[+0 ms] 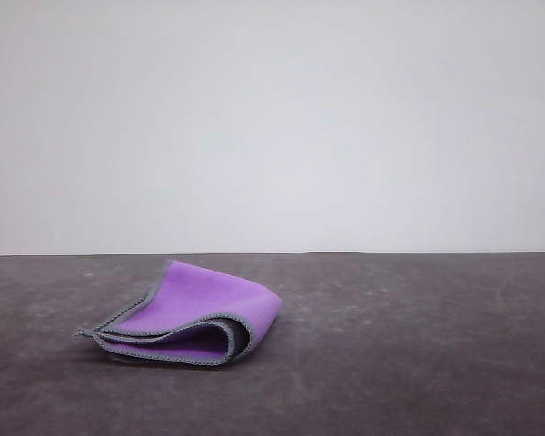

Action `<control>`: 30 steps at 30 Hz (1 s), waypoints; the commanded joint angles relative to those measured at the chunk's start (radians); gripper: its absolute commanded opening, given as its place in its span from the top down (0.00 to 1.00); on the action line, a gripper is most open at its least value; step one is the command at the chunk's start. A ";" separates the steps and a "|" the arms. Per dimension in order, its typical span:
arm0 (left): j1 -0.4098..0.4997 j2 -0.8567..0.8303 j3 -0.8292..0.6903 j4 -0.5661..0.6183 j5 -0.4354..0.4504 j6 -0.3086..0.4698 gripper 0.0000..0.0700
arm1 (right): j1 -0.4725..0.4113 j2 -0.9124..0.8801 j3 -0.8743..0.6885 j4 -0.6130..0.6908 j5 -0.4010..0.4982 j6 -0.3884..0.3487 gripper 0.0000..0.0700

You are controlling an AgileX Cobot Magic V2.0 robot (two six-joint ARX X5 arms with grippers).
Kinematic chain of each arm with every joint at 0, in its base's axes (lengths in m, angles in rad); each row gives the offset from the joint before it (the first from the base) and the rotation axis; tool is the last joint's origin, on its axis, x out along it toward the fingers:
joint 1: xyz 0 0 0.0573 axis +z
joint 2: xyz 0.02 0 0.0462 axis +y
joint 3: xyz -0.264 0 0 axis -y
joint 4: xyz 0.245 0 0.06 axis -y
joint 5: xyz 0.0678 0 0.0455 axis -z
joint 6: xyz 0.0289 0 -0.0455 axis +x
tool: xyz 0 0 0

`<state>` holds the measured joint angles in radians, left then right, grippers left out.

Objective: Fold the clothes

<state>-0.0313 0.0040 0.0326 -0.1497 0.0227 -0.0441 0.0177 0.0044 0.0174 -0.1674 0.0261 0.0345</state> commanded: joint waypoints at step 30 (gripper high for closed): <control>-0.002 0.000 -0.020 0.010 0.001 0.002 1.00 | 0.001 -0.001 -0.005 0.010 0.001 0.014 0.98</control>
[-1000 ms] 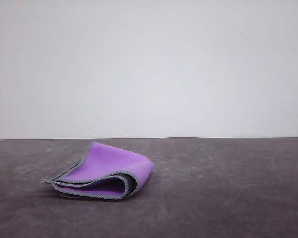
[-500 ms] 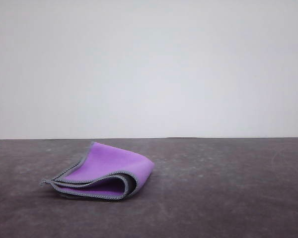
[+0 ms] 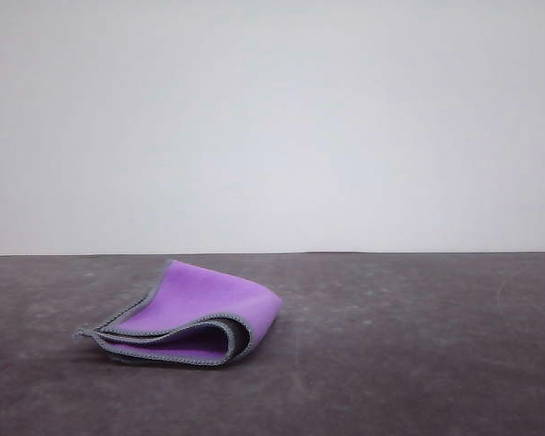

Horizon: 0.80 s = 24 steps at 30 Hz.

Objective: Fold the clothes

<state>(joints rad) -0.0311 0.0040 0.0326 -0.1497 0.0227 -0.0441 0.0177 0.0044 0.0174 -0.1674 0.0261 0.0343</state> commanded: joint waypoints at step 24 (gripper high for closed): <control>-0.003 0.000 -0.020 0.010 0.000 0.002 1.00 | 0.001 -0.001 -0.005 0.010 0.001 0.014 0.98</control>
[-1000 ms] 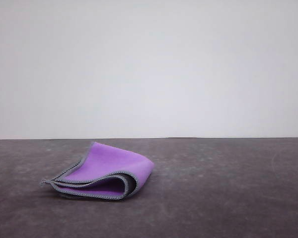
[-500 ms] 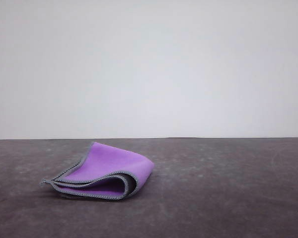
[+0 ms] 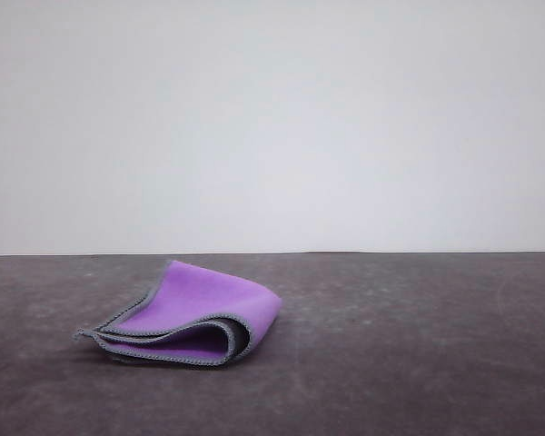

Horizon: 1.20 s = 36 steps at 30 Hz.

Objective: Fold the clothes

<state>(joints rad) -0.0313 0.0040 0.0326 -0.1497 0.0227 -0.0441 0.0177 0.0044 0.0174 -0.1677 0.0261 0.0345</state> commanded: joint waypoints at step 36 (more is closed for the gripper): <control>-0.002 0.000 -0.020 0.010 0.001 0.002 1.00 | 0.001 -0.001 -0.005 0.010 0.001 0.014 0.98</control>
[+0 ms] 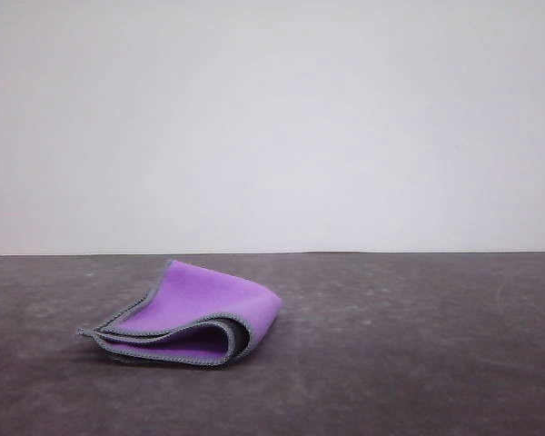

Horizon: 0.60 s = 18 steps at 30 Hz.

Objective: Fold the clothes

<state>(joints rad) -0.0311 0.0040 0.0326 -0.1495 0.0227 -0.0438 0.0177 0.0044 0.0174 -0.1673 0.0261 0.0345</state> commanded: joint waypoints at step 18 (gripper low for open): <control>-0.003 0.000 -0.020 0.010 0.001 0.002 1.00 | 0.001 -0.001 -0.005 0.010 0.001 0.014 0.98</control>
<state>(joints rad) -0.0311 0.0040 0.0326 -0.1497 0.0227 -0.0441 0.0177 0.0044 0.0174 -0.1673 0.0261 0.0345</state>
